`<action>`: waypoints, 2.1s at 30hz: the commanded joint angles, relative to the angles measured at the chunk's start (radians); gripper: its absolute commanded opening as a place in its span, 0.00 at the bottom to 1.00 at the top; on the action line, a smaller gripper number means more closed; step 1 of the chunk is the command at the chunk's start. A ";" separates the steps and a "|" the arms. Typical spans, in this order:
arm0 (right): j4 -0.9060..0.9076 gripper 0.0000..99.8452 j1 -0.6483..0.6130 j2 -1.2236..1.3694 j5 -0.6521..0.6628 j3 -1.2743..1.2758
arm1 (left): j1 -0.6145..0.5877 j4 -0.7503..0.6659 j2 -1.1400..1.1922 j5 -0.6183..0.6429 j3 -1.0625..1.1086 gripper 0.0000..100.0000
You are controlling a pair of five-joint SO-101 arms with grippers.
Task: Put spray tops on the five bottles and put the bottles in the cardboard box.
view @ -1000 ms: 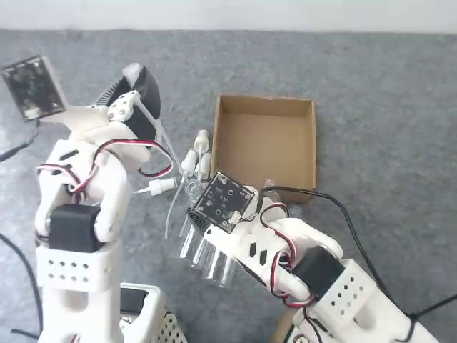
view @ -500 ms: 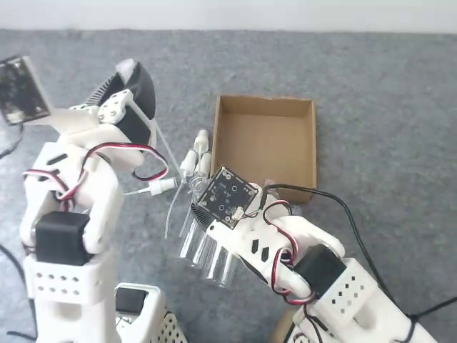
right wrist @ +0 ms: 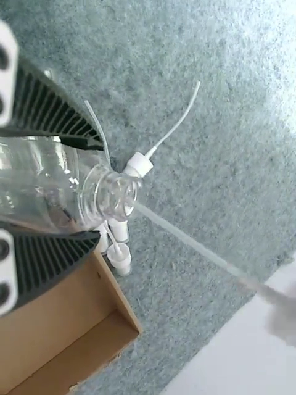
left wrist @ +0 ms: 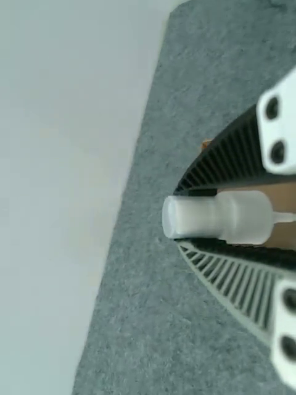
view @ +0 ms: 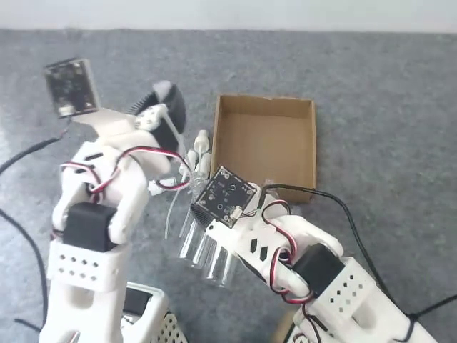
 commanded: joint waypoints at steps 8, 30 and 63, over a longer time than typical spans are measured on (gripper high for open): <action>-0.170 0.01 0.122 0.007 -0.110 0.021 | 0.095 0.117 -0.014 -0.172 0.044 0.01; -0.196 0.01 0.188 0.005 -0.193 0.041 | 0.184 -0.049 -0.222 -0.275 0.375 0.01; -0.395 0.01 0.314 0.016 -0.196 0.077 | -0.064 0.250 -0.276 -0.362 0.142 0.21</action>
